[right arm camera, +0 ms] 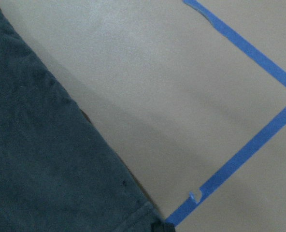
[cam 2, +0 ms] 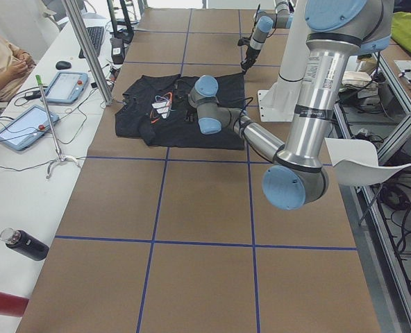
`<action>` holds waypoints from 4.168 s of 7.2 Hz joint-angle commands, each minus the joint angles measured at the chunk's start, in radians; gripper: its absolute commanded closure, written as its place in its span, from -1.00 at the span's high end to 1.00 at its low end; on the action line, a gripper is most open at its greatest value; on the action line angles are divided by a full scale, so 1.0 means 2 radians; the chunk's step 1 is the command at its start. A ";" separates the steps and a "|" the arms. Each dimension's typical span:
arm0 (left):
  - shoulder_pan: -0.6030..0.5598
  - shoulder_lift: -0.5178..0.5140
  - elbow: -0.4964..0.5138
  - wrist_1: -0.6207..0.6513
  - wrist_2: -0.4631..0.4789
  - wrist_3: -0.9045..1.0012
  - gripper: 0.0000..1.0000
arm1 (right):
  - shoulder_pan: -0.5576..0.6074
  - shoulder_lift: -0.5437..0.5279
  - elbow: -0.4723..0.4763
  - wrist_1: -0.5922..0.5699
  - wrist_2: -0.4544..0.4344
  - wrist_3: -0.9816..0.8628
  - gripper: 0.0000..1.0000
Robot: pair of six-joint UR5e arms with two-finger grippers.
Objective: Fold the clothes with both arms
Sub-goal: 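Move the left gripper to the other hem corner nearest the robot, then grasp both hem corners with the left and right grippers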
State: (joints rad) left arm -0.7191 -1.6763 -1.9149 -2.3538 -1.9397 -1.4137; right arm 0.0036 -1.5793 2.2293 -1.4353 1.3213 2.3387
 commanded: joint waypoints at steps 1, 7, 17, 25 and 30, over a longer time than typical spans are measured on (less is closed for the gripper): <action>0.069 0.055 -0.032 0.003 0.037 -0.094 0.50 | -0.005 -0.015 0.011 0.002 0.004 -0.006 -1.00; 0.216 0.139 -0.069 0.003 0.153 -0.239 0.40 | -0.003 -0.018 0.014 0.002 0.003 -0.007 -1.00; 0.274 0.126 -0.051 0.003 0.178 -0.279 0.10 | -0.002 -0.020 0.014 0.005 0.004 -0.007 -1.00; 0.274 0.126 -0.050 0.004 0.181 -0.280 -1.00 | -0.001 -0.021 0.013 0.014 0.004 -0.008 -1.00; 0.287 0.167 -0.141 0.005 0.181 -0.280 -1.00 | -0.012 -0.029 0.034 0.017 0.007 -0.008 -1.00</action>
State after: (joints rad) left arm -0.1629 -1.3796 -2.1330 -2.3451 -1.5713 -1.9737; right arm -0.0048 -1.6261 2.2780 -1.4022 1.3315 2.3224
